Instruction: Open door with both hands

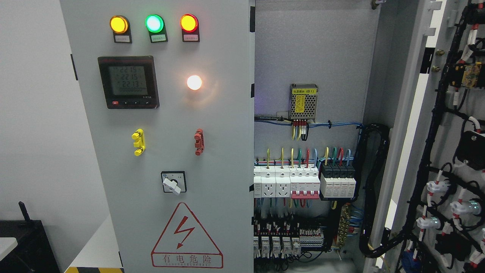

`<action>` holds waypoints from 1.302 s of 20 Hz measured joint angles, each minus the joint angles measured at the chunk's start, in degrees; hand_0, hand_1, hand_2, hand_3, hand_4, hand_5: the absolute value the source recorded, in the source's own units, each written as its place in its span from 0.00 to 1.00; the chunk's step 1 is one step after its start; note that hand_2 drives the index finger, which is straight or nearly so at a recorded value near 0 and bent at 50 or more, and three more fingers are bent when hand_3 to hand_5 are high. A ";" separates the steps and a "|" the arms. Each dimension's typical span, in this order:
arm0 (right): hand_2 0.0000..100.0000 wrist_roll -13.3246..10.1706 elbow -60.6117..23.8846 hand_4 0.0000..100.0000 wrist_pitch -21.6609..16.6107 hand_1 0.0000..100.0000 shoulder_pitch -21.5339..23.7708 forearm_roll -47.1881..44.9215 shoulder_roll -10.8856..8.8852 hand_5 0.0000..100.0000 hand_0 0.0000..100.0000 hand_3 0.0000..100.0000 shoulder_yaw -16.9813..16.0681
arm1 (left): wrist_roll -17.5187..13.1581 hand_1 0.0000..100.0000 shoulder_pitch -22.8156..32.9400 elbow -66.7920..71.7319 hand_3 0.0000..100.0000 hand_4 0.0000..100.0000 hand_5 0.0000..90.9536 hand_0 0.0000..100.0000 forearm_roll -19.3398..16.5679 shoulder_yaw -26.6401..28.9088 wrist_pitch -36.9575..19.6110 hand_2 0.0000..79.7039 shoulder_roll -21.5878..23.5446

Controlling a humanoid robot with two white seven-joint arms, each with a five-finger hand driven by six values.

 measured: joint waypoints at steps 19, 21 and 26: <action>0.00 -0.01 -1.49 0.00 0.00 0.00 0.37 -0.01 0.03 0.00 0.38 0.00 -0.01 | 0.41 0.00 35.91 16.13 0.00 0.00 0.00 0.00 -18.20 23.98 -1.02 0.00 -7.33; 0.00 0.00 -1.66 0.00 0.00 0.00 0.40 0.00 0.03 0.00 0.38 0.00 -0.01 | 0.43 0.00 35.70 20.42 0.00 0.00 0.00 0.00 -20.39 25.49 -1.83 0.00 -9.81; 0.00 -0.01 -2.04 0.00 0.00 0.00 0.44 -0.01 0.02 0.00 0.38 0.00 -0.05 | 0.21 0.00 30.47 36.40 0.00 0.00 0.00 0.00 -25.43 28.20 -10.11 0.00 -17.40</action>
